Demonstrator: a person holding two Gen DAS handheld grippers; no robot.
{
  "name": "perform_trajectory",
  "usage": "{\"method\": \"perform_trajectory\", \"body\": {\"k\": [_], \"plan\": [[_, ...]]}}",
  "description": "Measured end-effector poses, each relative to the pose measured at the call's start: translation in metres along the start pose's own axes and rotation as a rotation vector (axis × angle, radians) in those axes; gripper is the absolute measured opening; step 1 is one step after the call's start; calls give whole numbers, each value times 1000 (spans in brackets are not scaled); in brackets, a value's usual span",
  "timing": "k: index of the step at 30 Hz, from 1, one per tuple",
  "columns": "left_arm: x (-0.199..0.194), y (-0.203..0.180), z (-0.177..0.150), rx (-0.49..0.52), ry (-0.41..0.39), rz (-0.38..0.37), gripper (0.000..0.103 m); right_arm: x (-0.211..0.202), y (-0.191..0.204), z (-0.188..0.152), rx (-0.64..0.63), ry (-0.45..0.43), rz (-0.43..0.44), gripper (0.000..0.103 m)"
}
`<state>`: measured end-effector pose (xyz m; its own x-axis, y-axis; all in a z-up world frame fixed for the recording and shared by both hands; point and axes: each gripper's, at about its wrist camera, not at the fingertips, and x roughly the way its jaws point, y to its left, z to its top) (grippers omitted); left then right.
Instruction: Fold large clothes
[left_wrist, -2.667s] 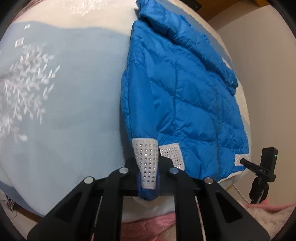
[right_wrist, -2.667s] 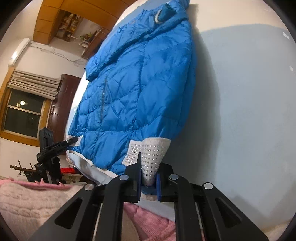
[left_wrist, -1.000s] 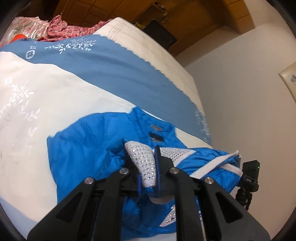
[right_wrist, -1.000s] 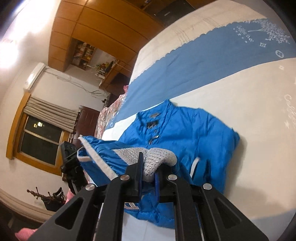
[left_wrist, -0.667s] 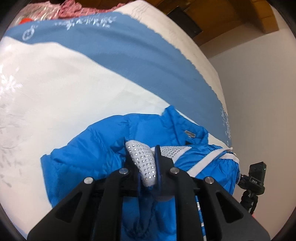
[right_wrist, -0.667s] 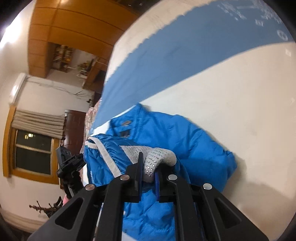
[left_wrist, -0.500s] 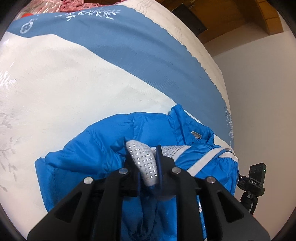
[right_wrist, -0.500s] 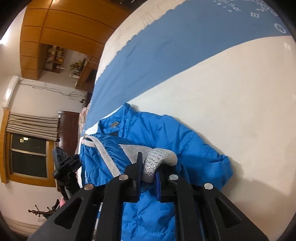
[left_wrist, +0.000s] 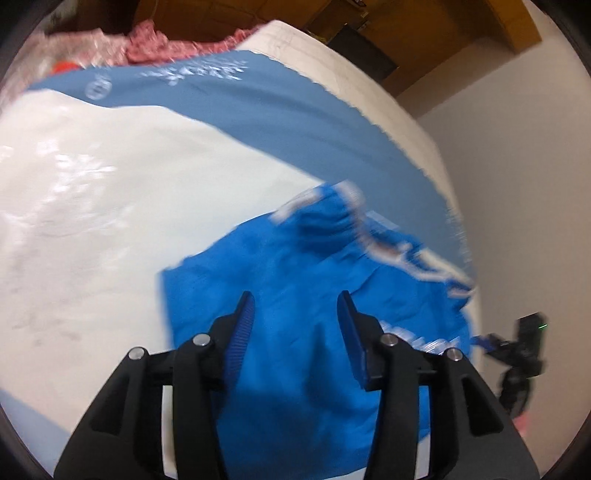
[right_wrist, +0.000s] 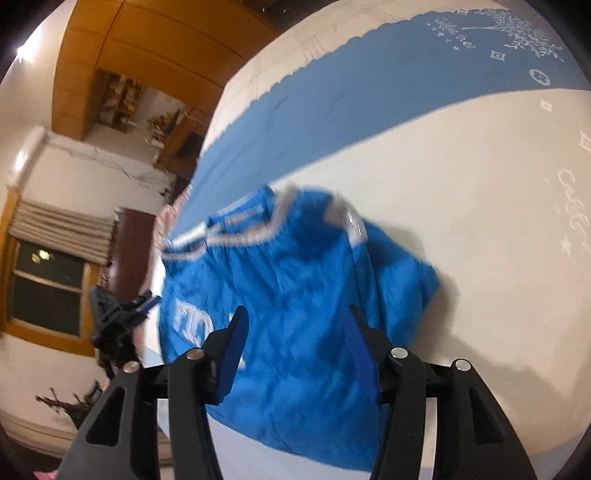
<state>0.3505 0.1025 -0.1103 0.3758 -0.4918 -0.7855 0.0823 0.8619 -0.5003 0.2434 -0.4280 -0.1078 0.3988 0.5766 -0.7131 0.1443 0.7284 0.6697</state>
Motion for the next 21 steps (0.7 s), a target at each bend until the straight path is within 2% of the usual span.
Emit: {"method": "perform_trajectory", "body": {"k": [5,6,7,9,10,11,16,18,21], "plan": [[13,-12,-30,99,26,113,47,22,-2,-18,-20,38,-64,55],[13,-17,-34,124,13,138,40,24,1,-19,-31,27,-79,48],[15,-23,-36,142,5,151,28,23,4,-19,-45,15,-105,34],[15,-28,-37,150,-9,143,13,20,12,-17,-75,-5,-161,13],[13,-33,-35,151,-25,139,10,18,15,-15,-82,-16,-165,5],[13,-37,-32,152,-41,140,10,14,17,-12,-83,-28,-155,0],[1,-44,-6,83,-151,123,8,-10,16,15,-12,-122,-129,0],[14,-43,1,85,-135,171,9,-7,12,23,3,-123,-163,0],[50,-33,5,56,-39,240,11,15,2,30,14,-87,-233,0]]}}
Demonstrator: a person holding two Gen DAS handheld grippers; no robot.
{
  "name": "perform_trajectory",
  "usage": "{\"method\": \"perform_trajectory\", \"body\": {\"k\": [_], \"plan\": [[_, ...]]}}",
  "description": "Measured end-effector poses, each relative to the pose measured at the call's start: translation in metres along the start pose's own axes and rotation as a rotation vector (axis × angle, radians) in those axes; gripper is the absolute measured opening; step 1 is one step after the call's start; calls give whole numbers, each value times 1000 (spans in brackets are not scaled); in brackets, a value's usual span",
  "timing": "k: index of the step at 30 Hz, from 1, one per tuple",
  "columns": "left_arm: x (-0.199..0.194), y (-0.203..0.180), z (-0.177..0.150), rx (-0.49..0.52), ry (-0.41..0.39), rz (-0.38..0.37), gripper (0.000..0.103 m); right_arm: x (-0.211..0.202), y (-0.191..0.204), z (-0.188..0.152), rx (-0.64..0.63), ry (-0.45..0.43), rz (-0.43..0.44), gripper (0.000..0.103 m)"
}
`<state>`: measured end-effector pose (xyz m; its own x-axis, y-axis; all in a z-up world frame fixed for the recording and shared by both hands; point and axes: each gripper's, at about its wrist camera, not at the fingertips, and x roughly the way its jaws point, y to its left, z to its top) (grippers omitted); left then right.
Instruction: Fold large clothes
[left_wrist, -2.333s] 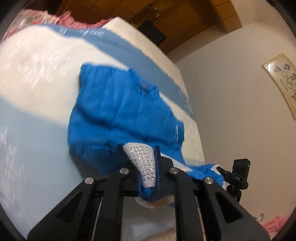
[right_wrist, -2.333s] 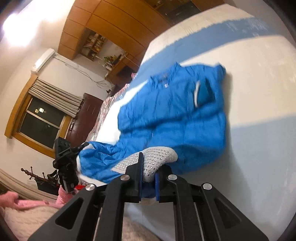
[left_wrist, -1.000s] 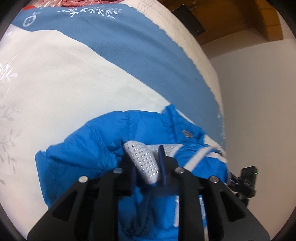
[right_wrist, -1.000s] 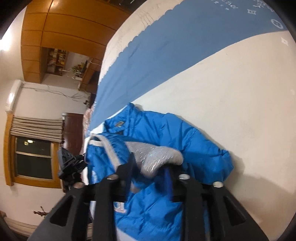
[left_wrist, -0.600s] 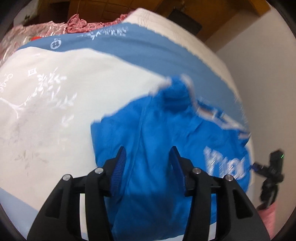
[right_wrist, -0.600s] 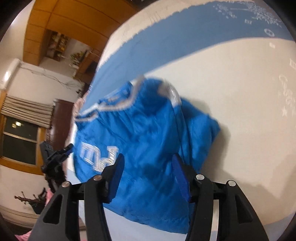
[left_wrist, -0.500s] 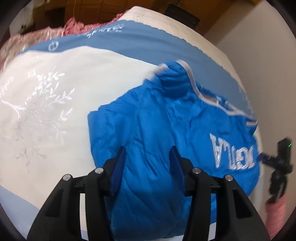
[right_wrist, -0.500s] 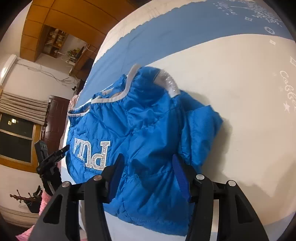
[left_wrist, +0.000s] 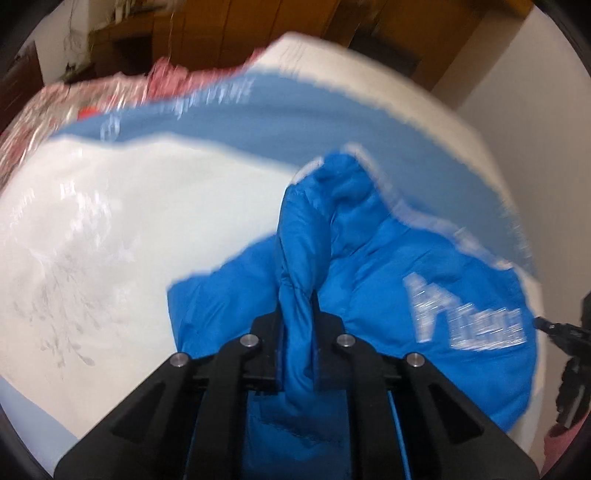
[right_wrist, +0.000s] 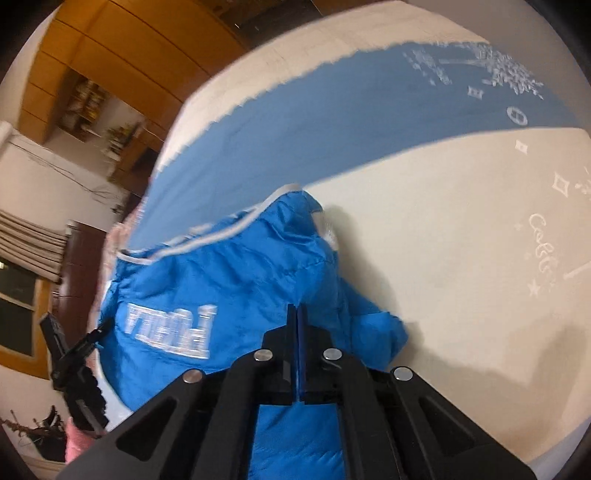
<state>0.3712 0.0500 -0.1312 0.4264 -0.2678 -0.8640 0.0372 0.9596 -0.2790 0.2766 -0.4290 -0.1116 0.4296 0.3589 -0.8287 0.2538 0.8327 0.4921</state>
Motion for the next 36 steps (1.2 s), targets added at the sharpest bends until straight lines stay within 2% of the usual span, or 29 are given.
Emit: {"method": "perform_trajectory", "body": {"k": [2,5,10,13,17,19,20,22,24,27,29,31,32,36], "plan": [[17,3,-2,-6,26,-10,12,21,-8,-2,21,39,-17,0],[19,7,-4,-19,32,-25,14,43,-18,-11,61,67,4,0],[3,22,1,-73,58,-66,22,34,-17,-11,60,60,-8,0],[-20,25,-1,-84,7,-52,26,8,-5,-12,29,2,-34,5],[-48,9,-11,-13,-82,52,26,-24,8,-26,-2,-58,-29,6],[-59,-9,-18,31,-123,47,25,-28,21,-33,-33,-65,13,6],[-62,-22,-26,53,-129,16,25,-29,35,-42,-61,-64,33,6],[-58,-52,-41,106,-102,-48,24,-22,58,-55,-109,-49,52,6],[-52,-73,-54,146,-84,-77,24,-12,78,-65,-140,-31,53,6],[-39,-103,-70,206,-95,-61,24,4,107,-84,-185,-44,-10,6],[-26,-111,-79,217,-76,-68,24,13,118,-93,-203,-75,-56,5],[-6,-112,-90,243,-60,-34,24,26,122,-102,-228,-108,-127,5],[3,-110,-92,249,-45,-39,24,34,120,-106,-240,-115,-150,5],[23,-103,-101,278,-49,-54,25,61,104,-123,-287,-145,-168,2]]}}
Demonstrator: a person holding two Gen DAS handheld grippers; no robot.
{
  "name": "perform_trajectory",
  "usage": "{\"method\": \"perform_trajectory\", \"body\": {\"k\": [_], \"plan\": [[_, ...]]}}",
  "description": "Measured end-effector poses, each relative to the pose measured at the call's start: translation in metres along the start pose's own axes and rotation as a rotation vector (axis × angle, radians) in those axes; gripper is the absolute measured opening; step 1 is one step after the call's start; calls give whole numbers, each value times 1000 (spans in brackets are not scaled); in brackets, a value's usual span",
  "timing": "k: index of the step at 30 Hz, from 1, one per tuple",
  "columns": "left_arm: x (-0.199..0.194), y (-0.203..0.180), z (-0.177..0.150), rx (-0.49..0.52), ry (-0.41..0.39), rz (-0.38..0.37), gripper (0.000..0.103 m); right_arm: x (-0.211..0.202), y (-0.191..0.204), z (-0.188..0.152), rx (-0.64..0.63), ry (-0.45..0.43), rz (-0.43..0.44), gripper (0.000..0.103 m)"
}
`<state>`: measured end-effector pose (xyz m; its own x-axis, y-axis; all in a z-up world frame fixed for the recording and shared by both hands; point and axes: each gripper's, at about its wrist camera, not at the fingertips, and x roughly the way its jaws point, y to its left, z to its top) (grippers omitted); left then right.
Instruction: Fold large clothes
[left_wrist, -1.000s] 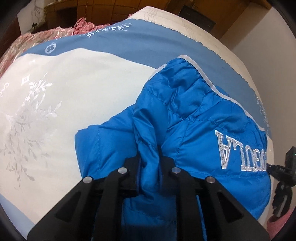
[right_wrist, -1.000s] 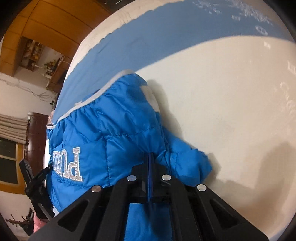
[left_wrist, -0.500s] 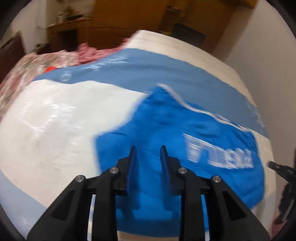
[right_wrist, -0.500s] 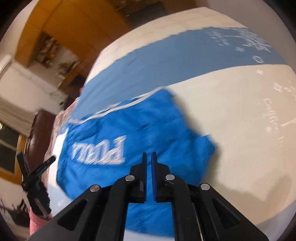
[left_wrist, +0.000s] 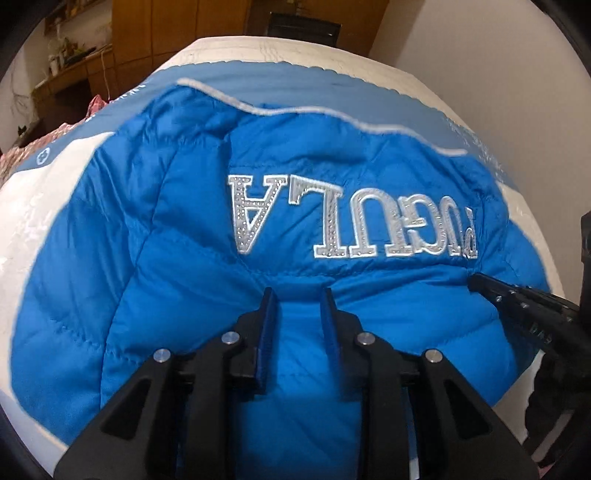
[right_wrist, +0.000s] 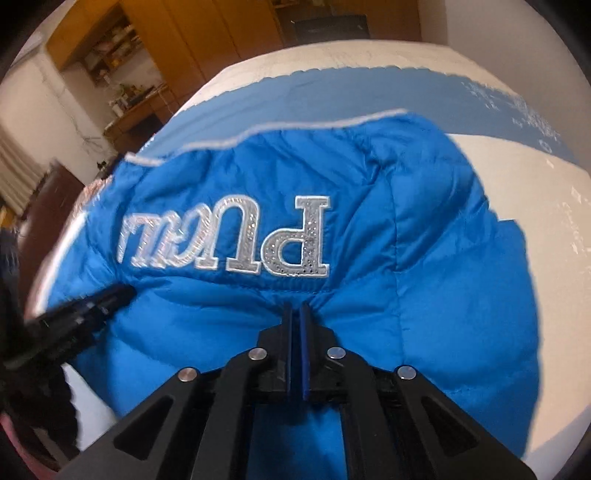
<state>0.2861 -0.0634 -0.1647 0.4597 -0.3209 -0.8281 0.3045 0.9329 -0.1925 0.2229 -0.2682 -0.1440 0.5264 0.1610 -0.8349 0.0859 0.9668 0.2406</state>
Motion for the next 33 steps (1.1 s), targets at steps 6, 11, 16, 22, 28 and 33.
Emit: {"method": "perform_trajectory", "body": {"k": [6,11,16,22,28,33], "plan": [[-7,-2,6,-30,11,21,23,3,-16,-2,102,-4,77,1],[-34,-9,-2,-26,-25,31,24,-34,-20,-6,136,-63,127,7],[-21,-9,-22,22,-16,47,25,-23,-8,-28,84,-33,91,4],[-10,4,-16,-32,22,-2,24,-2,-11,-31,72,-21,97,0],[-53,26,-5,-67,14,-11,40,-39,-22,-16,88,11,140,28],[-99,101,8,-137,-49,117,68,-94,-75,0,120,-79,65,66]]}}
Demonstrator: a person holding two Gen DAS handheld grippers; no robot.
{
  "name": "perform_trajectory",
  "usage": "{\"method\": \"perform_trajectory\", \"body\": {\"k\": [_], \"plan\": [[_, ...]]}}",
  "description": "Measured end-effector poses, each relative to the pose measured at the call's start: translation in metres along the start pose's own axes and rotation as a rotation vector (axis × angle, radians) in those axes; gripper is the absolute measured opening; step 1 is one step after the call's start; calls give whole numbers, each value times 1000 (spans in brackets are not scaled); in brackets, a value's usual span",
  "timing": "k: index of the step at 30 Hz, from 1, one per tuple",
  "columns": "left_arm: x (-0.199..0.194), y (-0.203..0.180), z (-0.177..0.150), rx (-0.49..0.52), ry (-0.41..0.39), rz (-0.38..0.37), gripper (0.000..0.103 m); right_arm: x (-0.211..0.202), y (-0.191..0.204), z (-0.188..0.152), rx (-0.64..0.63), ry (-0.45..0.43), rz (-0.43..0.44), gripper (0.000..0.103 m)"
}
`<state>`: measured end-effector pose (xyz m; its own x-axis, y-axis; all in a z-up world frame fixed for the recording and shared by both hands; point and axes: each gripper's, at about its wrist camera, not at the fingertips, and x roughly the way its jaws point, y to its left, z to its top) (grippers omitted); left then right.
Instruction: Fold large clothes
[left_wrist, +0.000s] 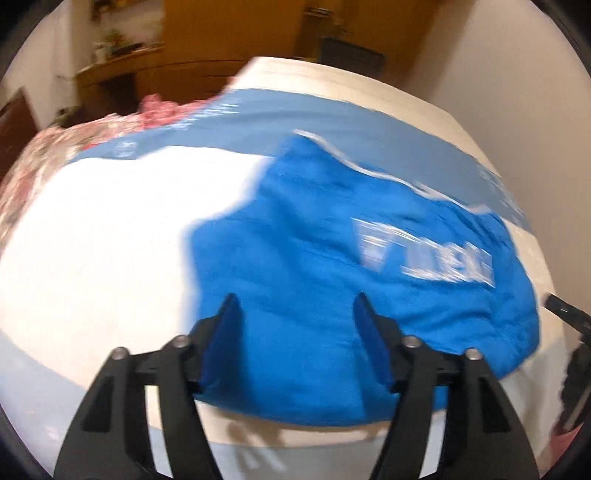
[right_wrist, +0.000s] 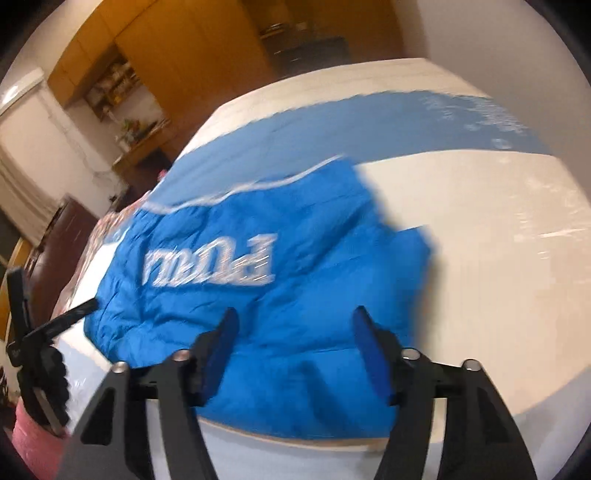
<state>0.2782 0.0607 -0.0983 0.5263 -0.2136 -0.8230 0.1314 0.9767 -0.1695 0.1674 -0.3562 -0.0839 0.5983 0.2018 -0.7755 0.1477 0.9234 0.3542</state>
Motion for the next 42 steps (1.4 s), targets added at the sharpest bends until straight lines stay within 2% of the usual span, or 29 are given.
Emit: {"method": "perform_trajectory", "body": {"k": [3,7,13,20,21,22,23,24,25,28,30,33,37,39,42], "plan": [[9,38,8,-75,53,-23,69,7,-37,23,61,45,-14,72],[27,63,9,-145,82,-91,75,44,-71,41,161,142,96,77],[52,69,13,-175,110,-165,81,92,-91,44,244,240,200,78],[94,70,22,-224,190,-205,93,118,-104,53,317,268,327,81],[95,67,23,-217,184,-203,90,121,-106,55,330,266,352,79],[94,62,25,-203,184,-230,68,123,-107,56,336,267,360,69],[93,58,25,-209,187,-260,56,125,-107,57,341,272,360,62],[91,55,26,-227,187,-286,37,126,-109,57,349,279,368,48],[86,51,27,-235,181,-288,25,125,-110,57,362,281,390,37],[69,37,26,-203,149,-227,16,108,-107,60,366,251,419,23],[51,29,26,-198,119,-224,14,94,-98,64,347,231,424,20],[13,21,22,-191,83,-267,12,65,-87,72,321,208,431,18],[-39,11,6,-139,49,-284,12,17,-68,74,249,187,422,17],[-70,11,-10,-138,45,-312,12,0,-65,73,234,181,425,17],[-107,10,-35,-109,41,-315,12,-27,-61,62,220,184,424,17]]}}
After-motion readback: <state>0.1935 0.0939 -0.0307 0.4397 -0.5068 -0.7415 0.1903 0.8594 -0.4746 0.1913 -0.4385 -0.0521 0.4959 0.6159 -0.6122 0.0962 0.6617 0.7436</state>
